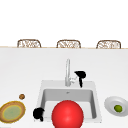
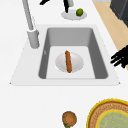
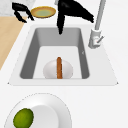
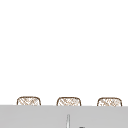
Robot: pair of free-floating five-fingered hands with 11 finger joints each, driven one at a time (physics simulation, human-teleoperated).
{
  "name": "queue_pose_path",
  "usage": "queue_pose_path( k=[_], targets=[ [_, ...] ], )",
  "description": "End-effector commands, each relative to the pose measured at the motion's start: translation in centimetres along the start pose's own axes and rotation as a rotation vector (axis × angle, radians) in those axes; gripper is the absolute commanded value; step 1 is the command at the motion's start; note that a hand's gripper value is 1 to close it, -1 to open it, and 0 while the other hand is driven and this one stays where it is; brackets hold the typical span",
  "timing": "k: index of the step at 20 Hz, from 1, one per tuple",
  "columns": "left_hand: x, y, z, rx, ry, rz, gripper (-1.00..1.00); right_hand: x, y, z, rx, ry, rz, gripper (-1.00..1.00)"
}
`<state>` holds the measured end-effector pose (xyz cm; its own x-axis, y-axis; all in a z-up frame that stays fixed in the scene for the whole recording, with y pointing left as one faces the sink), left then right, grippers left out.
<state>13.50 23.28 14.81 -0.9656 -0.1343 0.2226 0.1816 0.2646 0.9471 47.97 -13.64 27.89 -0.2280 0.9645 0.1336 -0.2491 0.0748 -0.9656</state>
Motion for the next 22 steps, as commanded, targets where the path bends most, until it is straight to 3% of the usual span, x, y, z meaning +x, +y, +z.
queue_pose_path(
  k=[1, 15, 22],
  targets=[
    [0.0, 0.0, 0.0, 0.000, 0.000, 0.000, 0.00, -0.1, -1.1, -1.6, 0.098, 0.022, 0.002, -1.00],
    [0.0, 0.0, 0.0, 0.000, 0.000, 0.000, 0.00, -1.9, -2.5, -9.7, 0.340, 0.026, -0.036, -1.00],
    [0.0, 0.0, 0.0, 0.000, 0.000, 0.000, 0.00, -2.5, -2.2, -12.8, 0.499, 0.055, -0.035, -1.00]
  ],
)
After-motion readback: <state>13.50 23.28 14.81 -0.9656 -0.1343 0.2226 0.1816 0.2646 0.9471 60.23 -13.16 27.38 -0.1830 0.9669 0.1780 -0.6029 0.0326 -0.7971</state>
